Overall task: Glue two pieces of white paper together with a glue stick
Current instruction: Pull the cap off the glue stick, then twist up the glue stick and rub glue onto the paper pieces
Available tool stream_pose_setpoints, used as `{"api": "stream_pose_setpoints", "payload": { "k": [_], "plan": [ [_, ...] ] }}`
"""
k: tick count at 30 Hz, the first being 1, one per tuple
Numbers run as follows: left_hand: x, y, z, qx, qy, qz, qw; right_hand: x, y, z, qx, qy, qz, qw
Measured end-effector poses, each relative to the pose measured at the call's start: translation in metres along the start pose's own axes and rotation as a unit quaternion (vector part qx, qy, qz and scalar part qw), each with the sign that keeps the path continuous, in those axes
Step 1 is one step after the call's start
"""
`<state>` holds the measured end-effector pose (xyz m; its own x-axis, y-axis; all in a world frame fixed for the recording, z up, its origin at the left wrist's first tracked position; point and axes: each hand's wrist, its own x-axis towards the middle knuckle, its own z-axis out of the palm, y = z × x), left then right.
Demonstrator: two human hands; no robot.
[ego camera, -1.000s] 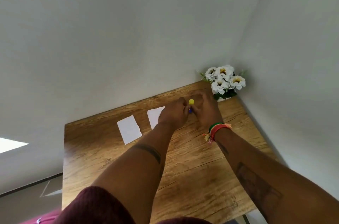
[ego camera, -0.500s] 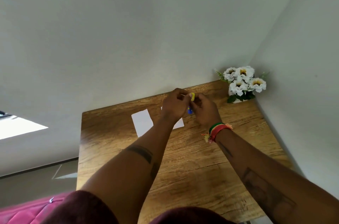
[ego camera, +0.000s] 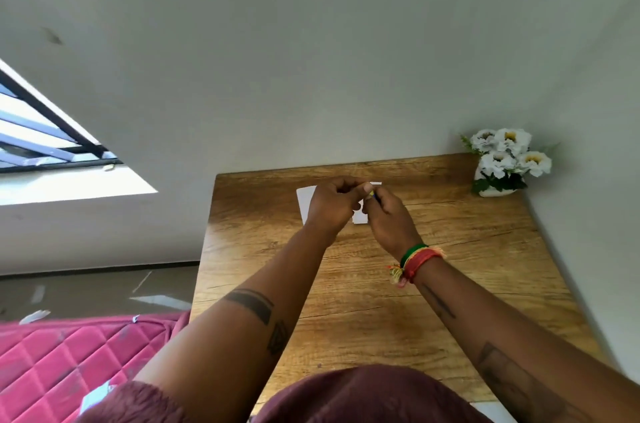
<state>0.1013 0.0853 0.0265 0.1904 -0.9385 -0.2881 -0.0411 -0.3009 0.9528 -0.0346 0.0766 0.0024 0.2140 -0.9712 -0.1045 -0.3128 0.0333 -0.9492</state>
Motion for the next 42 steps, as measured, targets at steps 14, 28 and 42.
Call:
{"api": "stream_pose_setpoints", "payload": {
  "k": [14,28,42],
  "plan": [
    [-0.005,0.002,-0.015,-0.031,0.018,0.009,0.999,-0.010,-0.010,0.006,-0.030,-0.039,-0.027,0.998],
    [-0.011,-0.084,-0.110,0.265,0.230,-0.048,0.935,-0.006,-0.009,0.062,-0.010,-0.087,-0.019,0.996],
    [-0.005,-0.101,-0.122,0.305,0.143,-0.112,0.935,0.010,-0.010,0.093,-0.062,-0.104,-0.007,0.993]
  ]
}}
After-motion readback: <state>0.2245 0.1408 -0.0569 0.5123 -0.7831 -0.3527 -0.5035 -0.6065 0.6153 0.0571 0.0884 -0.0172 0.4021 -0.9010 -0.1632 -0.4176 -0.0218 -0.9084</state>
